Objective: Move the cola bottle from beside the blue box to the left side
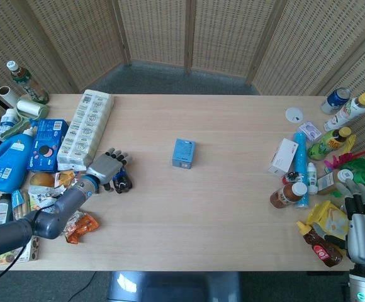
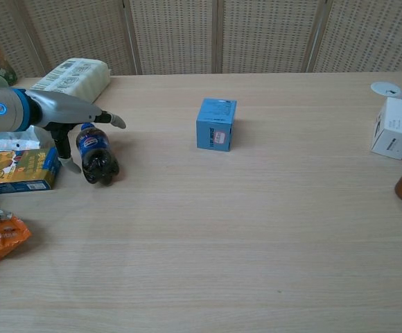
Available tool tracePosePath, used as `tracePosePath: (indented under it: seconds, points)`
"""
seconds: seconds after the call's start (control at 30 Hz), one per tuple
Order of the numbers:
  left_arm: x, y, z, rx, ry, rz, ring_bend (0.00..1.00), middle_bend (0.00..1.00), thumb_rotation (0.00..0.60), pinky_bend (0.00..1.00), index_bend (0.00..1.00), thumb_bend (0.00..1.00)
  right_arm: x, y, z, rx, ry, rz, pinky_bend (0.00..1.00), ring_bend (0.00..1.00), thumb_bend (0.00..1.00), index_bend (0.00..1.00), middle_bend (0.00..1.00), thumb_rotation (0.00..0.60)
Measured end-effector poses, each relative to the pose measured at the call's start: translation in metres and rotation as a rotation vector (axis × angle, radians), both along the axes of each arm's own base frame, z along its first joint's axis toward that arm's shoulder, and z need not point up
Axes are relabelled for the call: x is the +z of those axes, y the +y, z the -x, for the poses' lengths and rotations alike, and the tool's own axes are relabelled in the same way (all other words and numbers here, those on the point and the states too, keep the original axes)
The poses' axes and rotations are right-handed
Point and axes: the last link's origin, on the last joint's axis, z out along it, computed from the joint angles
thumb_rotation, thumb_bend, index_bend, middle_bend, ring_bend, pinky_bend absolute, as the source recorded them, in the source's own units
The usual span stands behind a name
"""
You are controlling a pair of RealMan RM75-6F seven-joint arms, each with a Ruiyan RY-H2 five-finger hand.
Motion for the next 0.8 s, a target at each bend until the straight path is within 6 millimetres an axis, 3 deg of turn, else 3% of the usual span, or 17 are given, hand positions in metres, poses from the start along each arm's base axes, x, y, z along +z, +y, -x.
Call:
tracePosePath:
  seconds: [0.27,0.37,0.47,0.53,0.63,0.8]
  points:
    - [-0.027,0.003,0.002,-0.005,0.002,-0.024,0.0,0.0,0.6,0.0,0.0,0.21,0.003,0.004,0.002,-0.009,-0.011,0.013,0.0,0.0,0.11,0.14,0.0,0.594]
    - [-0.035,0.003,-0.002,-0.023,-0.02,-0.04,0.14,0.14,0.6,0.0,0.17,0.21,0.003,0.005,0.003,-0.01,-0.015,0.016,0.0,0.0,0.11,0.14,0.0,0.596]
    - [-0.039,0.002,-0.006,-0.054,-0.045,-0.059,0.39,0.35,0.6,0.17,0.41,0.21,0.004,0.006,0.004,-0.012,-0.019,0.023,0.0,0.0,0.12,0.14,0.0,0.596]
    - [-0.041,0.002,-0.009,-0.077,-0.061,-0.07,0.56,0.51,0.6,0.38,0.58,0.21,0.004,0.006,0.005,-0.014,-0.023,0.024,0.0,0.0,0.12,0.14,0.0,0.595]
    - [-0.043,0.001,-0.011,-0.114,-0.091,-0.09,0.7,0.65,0.6,0.53,0.68,0.22,0.003,0.006,0.005,-0.015,-0.031,0.023,0.0,0.0,0.11,0.14,0.0,0.597]
    - [-0.046,0.001,-0.007,-0.138,-0.123,-0.112,0.86,0.81,0.6,0.7,0.8,0.22,0.002,0.004,0.006,-0.014,-0.04,0.023,0.0,0.0,0.11,0.14,0.0,0.598]
